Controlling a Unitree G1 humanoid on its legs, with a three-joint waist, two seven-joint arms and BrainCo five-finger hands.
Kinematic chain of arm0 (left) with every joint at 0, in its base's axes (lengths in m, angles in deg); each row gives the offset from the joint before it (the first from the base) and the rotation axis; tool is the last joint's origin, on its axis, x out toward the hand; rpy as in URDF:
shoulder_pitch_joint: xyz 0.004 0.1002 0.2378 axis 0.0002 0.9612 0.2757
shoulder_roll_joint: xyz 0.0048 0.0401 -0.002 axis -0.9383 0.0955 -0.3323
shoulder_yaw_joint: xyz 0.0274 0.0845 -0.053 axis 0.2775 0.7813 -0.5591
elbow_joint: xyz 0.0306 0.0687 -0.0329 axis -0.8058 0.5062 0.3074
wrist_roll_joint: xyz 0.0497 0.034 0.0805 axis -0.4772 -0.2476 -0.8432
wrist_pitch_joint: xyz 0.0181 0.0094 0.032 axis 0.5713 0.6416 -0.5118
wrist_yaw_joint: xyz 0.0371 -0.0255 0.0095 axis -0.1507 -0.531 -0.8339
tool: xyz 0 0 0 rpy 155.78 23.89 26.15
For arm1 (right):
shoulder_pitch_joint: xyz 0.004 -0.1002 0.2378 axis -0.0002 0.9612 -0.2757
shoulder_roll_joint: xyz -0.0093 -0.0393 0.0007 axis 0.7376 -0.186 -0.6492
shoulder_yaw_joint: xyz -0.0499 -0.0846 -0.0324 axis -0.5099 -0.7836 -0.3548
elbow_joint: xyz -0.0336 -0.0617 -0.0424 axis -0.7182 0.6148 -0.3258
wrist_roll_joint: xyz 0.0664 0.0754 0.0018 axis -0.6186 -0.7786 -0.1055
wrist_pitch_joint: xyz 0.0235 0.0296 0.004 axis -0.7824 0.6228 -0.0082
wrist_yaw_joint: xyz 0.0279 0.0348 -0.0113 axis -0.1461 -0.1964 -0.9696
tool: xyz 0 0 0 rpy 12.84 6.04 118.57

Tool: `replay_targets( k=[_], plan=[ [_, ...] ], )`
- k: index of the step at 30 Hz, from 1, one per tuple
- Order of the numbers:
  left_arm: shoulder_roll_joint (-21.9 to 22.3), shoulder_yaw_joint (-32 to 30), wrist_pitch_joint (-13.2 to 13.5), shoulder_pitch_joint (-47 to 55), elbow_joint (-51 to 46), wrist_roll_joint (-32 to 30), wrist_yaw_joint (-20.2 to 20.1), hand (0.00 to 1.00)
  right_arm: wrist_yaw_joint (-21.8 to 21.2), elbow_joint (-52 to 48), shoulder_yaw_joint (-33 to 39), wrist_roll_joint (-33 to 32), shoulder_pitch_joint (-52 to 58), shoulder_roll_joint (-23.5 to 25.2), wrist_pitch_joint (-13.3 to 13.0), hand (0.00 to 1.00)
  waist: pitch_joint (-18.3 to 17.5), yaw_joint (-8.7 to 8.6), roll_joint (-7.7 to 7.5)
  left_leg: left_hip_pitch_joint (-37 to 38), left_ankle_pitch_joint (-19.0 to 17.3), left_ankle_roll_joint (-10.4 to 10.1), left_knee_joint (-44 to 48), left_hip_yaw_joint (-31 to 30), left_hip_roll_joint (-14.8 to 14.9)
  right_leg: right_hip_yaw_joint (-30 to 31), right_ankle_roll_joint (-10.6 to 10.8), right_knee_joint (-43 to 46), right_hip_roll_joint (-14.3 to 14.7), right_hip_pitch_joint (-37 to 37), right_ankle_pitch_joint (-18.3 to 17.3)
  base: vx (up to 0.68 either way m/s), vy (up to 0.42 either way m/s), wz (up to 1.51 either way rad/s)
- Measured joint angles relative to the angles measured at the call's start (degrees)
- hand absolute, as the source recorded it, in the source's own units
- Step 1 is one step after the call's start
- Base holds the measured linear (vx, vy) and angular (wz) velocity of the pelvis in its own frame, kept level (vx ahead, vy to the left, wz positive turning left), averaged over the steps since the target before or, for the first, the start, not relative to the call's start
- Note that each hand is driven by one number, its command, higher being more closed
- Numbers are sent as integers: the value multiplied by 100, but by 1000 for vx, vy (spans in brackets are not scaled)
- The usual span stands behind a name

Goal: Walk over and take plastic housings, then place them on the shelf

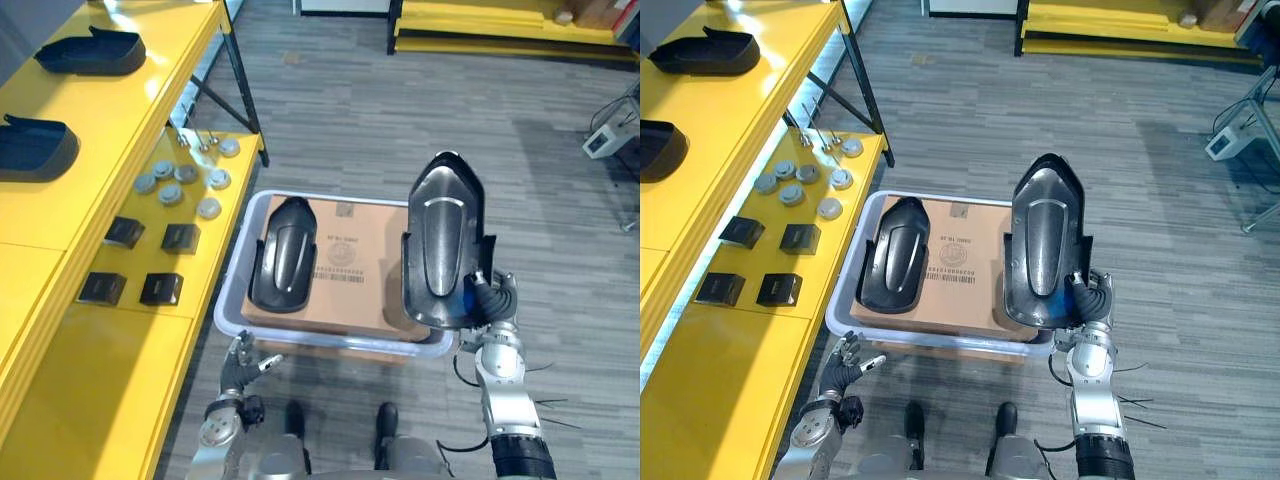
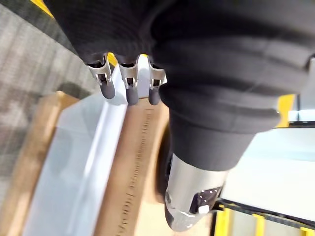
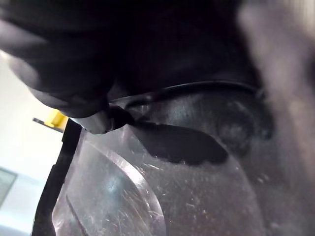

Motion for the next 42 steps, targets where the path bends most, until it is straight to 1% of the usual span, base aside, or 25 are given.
replay_targets(
  k=[2,4,7,12,14,19,22,24,27,28,35,36,38,39,42],
  plan=[
    [3,224,115,-20,-666,0,14,0,-9,-295,-226,60,48,1,-112,100,-91,-12,10,58,0,0,-15,1,1,-7,0,0,0,49,0,0,0,0],
    [3,467,211,-147,-994,-2,21,0,-28,-456,-414,109,68,3,-136,100,-129,-13,40,157,0,0,-40,4,-1,-6,0,0,-1,133,0,0,0,0],
    [11,910,310,-345,-1186,-10,114,0,-72,-483,-787,116,85,21,-195,100,-305,-11,75,214,7,-3,-115,7,-10,13,5,0,-1,152,-3,-11,2,-1],
    [67,1596,315,-670,-1187,-43,122,0,-244,-672,-1230,180,124,97,-242,100,-407,-31,126,351,111,-6,-342,37,-19,52,55,1,8,213,-40,-54,-2,-2],
    [71,1782,315,-796,-1187,-141,127,0,-279,-674,-1309,225,124,100,-283,100,-434,-31,123,363,114,-8,-344,58,-16,77,54,1,13,213,-39,-22,-2,-6],
    [51,2058,315,-1043,-1184,-335,265,0,-262,-674,-1441,226,123,85,-284,100,-553,-35,111,387,114,-8,-341,118,-21,132,54,-2,14,207,-39,4,1,-6],
    [54,2446,311,-1294,-1111,-461,366,0,-272,-674,-1754,226,121,90,-284,100,-558,-34,105,398,114,-9,-340,160,-24,164,55,-9,14,204,-38,0,0,-4],
    [58,2500,309,-1346,-1050,-462,380,0,-248,-674,-1826,225,112,89,-283,100,-561,-36,101,399,114,-9,-340,163,-25,166,55,-11,14,202,-38,-2,-1,-2],
    [55,2509,288,-1354,-814,-461,504,0,-242,-673,-1874,225,108,43,-282,100,-671,-47,100,435,114,-9,-339,182,-27,186,55,-21,15,195,-35,0,0,0],
    [54,2514,279,-1359,-722,-461,531,100,-242,-673,-1901,226,107,14,-282,100,-719,-51,95,436,113,-9,-339,187,-27,193,55,-23,15,195,-35,0,0,0],
    [-14,2628,170,-1547,-429,-456,812,100,-211,-674,-1998,213,105,-137,-281,100,-764,-40,64,394,109,-3,-341,291,-46,312,73,-166,17,196,100,-48,2,-8],
    [-14,2631,157,-1566,-422,-455,858,100,-184,-674,-2033,205,102,-194,-281,0,-771,-43,69,401,109,-3,-341,320,-52,344,70,-178,15,195,109,-37,4,-9],
    [-14,2631,154,-1569,-381,-455,869,100,-161,-685,-2136,140,102,-271,-281,0,-801,-83,77,404,109,-3,-340,332,-53,355,70,-179,15,192,109,-15,1,-4],
    [-16,2623,144,-1572,-317,-453,918,100,-162,-725,-2269,82,102,-314,-281,0,-849,-143,83,396,109,-4,-340,333,-53,355,70,-184,16,185,109,0,0,0],
    [-16,2575,85,-1713,-232,-449,1121,100,-162,-1012,-2531,-33,123,-397,-287,0,-872,-178,91,399,109,-4,-339,343,-51,362,70,-184,19,184,109,0,0,0]
  ],
)
